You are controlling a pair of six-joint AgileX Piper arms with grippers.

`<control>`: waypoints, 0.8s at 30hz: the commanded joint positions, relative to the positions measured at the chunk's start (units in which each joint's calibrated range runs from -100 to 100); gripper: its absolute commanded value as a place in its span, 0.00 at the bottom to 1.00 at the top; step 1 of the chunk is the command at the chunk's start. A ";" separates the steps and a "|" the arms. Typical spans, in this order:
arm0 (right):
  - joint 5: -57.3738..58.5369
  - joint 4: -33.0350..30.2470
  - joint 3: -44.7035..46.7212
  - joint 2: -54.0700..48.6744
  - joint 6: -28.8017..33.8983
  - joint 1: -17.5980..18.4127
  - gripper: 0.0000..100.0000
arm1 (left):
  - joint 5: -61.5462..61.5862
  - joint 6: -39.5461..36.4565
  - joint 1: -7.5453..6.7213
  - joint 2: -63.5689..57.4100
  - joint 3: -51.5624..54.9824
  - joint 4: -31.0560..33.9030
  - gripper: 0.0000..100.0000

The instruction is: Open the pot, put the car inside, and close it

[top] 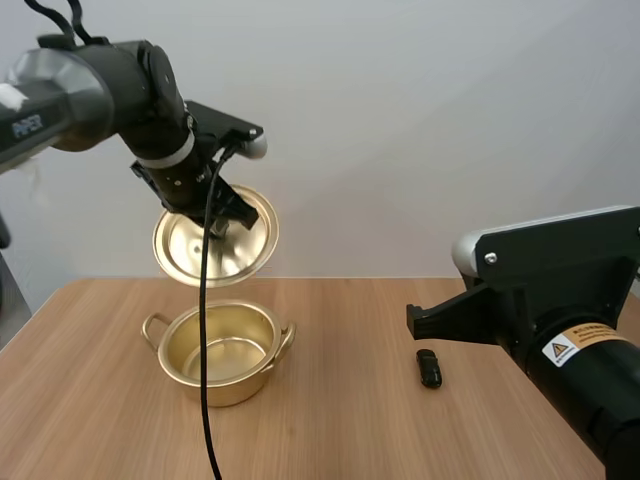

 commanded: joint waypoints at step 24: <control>-6.53 -2.14 -6.68 25.08 -7.63 -0.67 0.00 | -33.86 -4.25 0.02 -46.71 0.01 -13.32 0.00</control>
